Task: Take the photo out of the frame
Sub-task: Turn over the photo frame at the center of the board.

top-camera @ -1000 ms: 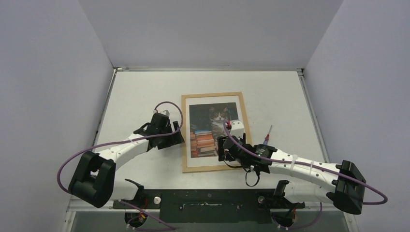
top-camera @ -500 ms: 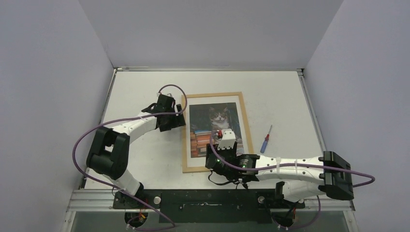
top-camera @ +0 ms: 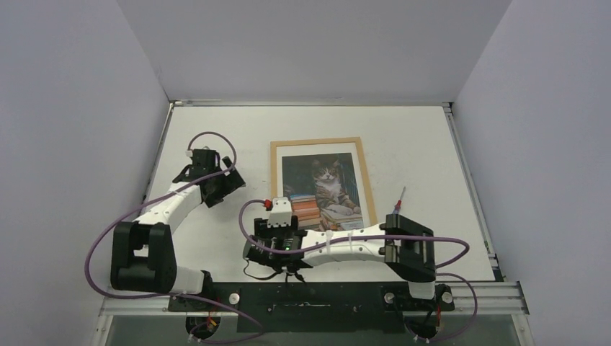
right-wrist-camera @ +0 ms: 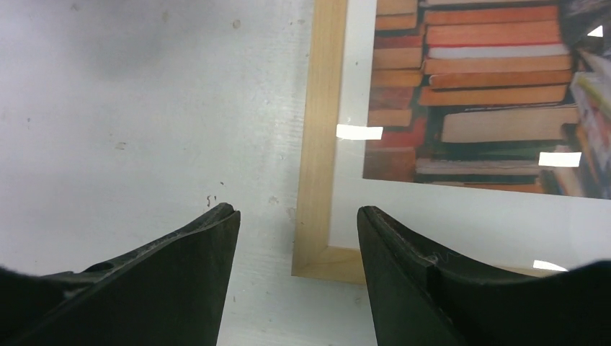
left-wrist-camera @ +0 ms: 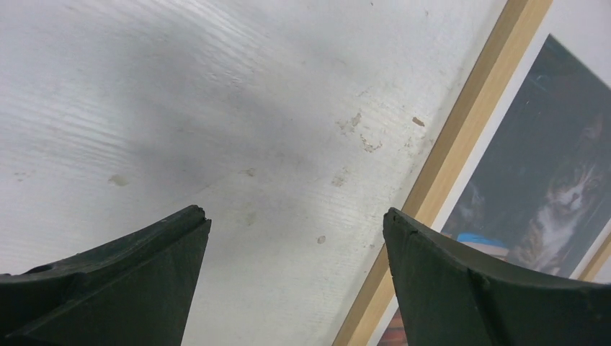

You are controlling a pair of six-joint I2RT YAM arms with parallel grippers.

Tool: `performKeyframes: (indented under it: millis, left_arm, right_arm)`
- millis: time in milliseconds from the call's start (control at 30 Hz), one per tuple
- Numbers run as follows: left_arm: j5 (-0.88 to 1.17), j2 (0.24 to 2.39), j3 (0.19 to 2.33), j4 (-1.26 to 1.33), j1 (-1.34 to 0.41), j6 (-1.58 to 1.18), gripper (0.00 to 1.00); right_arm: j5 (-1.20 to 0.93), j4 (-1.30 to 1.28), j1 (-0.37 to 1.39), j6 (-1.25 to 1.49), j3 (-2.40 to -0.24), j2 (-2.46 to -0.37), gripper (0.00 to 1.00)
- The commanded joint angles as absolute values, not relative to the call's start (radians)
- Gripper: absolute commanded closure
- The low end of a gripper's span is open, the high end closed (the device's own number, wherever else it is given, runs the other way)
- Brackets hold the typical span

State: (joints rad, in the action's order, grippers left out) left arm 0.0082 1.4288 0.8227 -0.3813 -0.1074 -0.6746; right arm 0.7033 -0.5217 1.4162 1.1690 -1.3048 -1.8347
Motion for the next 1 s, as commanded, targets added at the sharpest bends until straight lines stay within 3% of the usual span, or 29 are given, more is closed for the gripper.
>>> performKeyframes:
  millis: [0,267,967]
  left_arm:
    - [0.008,1.322,0.780,-0.377,-0.030,-0.701,0.05]
    - [0.117,1.278,0.746,-0.379,0.111,-0.694,0.03]
    - [0.179,1.242,0.671,-0.308,0.157,-0.711,0.03]
  right_arm:
    - [0.746,-0.645,1.427,1.246,-1.426,-1.937,0.39]
    - [0.716,-0.655,1.428,1.253,-1.490,-2.033,0.44]
    - [0.719,-0.782,1.425,1.270,-1.608,-2.155,0.55]
